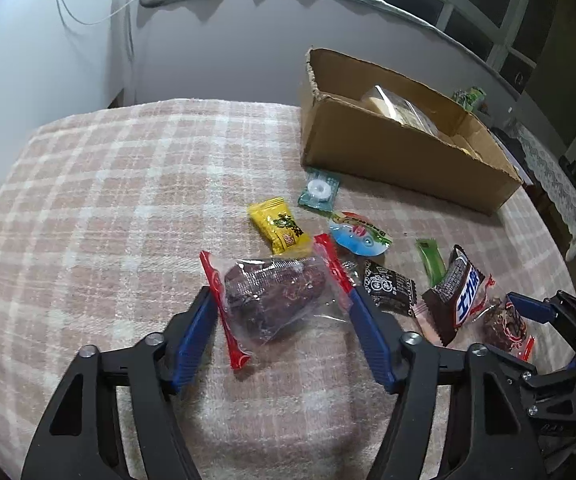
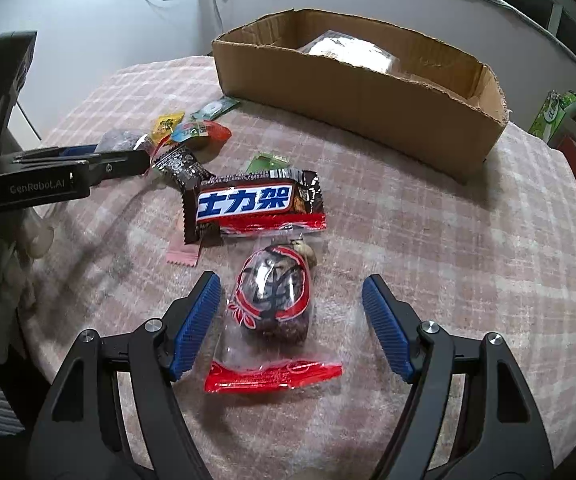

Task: Organize snacks
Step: 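Grasp the brown candy bag with the left tool while the right tool grasps the red-wrapped pastry, then carry both snacks over the box and open both tools to release them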

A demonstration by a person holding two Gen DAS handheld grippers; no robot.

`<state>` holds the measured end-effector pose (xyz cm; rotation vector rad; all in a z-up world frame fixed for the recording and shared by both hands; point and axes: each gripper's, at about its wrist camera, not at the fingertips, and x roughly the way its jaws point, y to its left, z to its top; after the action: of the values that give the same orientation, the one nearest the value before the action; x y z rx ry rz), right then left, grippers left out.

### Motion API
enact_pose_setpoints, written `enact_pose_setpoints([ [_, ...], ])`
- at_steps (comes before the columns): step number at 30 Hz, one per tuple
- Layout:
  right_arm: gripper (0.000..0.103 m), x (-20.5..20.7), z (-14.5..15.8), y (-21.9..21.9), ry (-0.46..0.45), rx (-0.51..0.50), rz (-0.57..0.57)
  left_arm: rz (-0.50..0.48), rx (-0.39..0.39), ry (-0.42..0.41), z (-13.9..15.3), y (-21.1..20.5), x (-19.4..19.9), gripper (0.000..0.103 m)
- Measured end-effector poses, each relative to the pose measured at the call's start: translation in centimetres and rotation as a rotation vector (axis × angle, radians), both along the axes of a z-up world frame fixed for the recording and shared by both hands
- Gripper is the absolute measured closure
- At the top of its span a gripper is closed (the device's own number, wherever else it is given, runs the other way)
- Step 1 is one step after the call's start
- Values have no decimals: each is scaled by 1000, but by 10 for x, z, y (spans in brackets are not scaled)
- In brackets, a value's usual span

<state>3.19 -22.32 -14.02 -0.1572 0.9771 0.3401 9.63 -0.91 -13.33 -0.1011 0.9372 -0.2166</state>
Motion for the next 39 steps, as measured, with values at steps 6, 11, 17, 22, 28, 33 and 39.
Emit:
enact_pose_setpoints([
  [6,59,2,2,-4,-9,-5,-6,-4,-4,-19,1,1,-1,45],
  [11,62,2,4,-11,-8,18,-14,7,-12,-34,4,6,-7,47],
  [17,63,-2,11,-18,-18,35,-18,23,-37,-59,16,15,-16,48],
  [22,63,-4,23,-20,-43,50,-18,23,-58,-97,34,18,-22,48],
  [28,63,1,47,-26,-97,55,-17,13,-82,-164,65,14,-20,48],
  [33,63,15,69,-36,-148,59,-39,5,-83,-208,84,8,-7,48],
  [39,62,39,96,-47,-208,62,-65,-7,-82,-250,102,-1,15,48],
])
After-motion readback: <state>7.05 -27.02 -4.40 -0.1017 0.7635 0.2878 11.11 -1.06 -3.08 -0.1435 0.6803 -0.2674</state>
